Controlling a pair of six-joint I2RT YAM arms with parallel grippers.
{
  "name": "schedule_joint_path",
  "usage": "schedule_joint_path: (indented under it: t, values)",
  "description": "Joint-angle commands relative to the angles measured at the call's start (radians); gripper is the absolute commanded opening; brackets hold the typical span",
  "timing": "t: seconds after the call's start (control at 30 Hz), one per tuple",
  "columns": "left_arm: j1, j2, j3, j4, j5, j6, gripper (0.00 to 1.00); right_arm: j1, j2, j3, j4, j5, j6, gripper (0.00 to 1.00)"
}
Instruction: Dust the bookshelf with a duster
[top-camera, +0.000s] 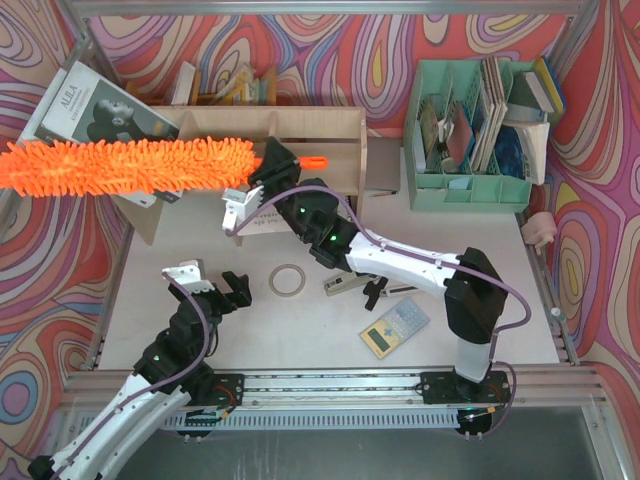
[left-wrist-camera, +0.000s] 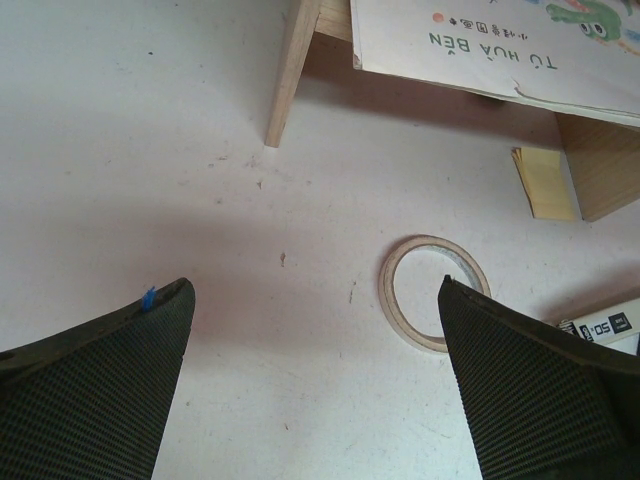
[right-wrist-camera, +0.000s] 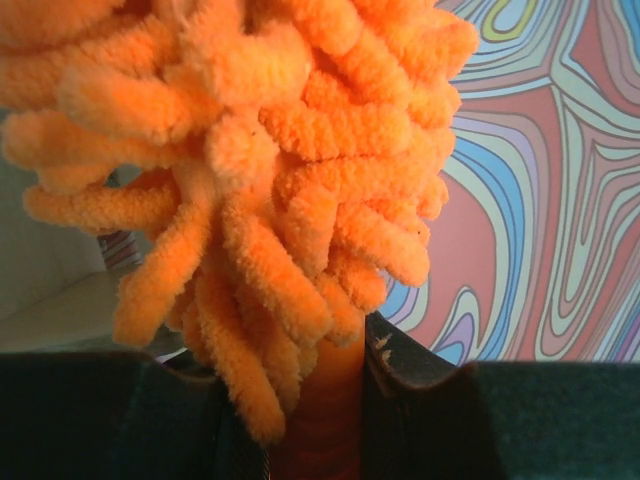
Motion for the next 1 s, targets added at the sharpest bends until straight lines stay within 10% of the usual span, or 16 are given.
schedule_joint_path:
  t: [0.0,0.97]
  values:
    - [0.003,-0.010,-0.007,0.007,-0.013,-0.004,0.99,-0.014,0.010,0.037,0.050,0.014,-0.007,0.00]
    - [0.003,0.008,-0.006,0.016,-0.009,-0.003,0.98,0.014,-0.182,-0.376,0.143,0.192,-0.005,0.00]
